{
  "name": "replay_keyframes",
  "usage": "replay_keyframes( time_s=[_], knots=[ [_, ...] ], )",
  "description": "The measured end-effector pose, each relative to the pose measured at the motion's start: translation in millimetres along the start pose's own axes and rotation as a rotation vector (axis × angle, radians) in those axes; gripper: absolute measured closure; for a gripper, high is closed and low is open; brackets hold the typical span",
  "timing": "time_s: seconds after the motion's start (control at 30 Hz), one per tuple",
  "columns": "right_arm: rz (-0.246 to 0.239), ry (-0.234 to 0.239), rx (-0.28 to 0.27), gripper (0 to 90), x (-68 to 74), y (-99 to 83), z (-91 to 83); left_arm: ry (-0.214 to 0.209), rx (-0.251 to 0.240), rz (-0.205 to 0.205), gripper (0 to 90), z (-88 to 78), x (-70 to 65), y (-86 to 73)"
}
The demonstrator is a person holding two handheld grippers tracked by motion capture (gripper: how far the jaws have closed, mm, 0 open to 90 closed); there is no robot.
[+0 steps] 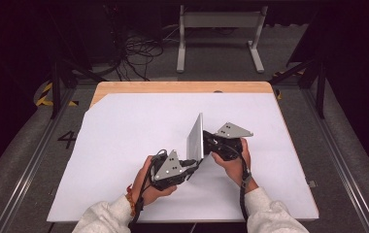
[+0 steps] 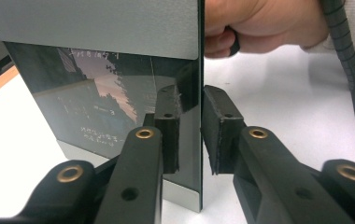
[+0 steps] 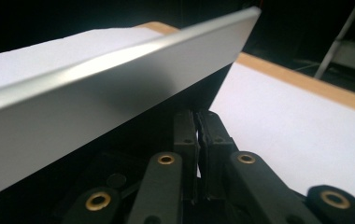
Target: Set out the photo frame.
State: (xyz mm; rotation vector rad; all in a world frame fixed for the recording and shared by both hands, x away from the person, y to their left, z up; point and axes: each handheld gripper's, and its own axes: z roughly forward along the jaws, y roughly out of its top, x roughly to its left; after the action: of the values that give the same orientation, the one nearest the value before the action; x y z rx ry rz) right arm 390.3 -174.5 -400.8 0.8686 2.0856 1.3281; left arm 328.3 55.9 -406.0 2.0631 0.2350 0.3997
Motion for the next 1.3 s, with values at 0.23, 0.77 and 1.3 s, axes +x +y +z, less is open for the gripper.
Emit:
replay_keyframes(
  time_s=[0.23, 0.77, 1.3],
  knots=[
    [-0.015, -0.02, 0.007, 83.3, -7.0, -4.5, -20.5, -0.01, 0.018, 0.006, 79.0, -3.0, 1.0, -4.7],
    [-0.015, 0.006, 0.087, 66.9, 17.8, -37.7, -71.8, 0.067, 0.102, -0.097, 78.0, -52.9, 15.4, -63.1],
    [-0.028, 0.115, 0.102, 51.4, 67.9, -40.6, -52.6, 0.058, 0.166, -0.127, 73.4, -50.0, 20.7, -85.3]
  ],
)
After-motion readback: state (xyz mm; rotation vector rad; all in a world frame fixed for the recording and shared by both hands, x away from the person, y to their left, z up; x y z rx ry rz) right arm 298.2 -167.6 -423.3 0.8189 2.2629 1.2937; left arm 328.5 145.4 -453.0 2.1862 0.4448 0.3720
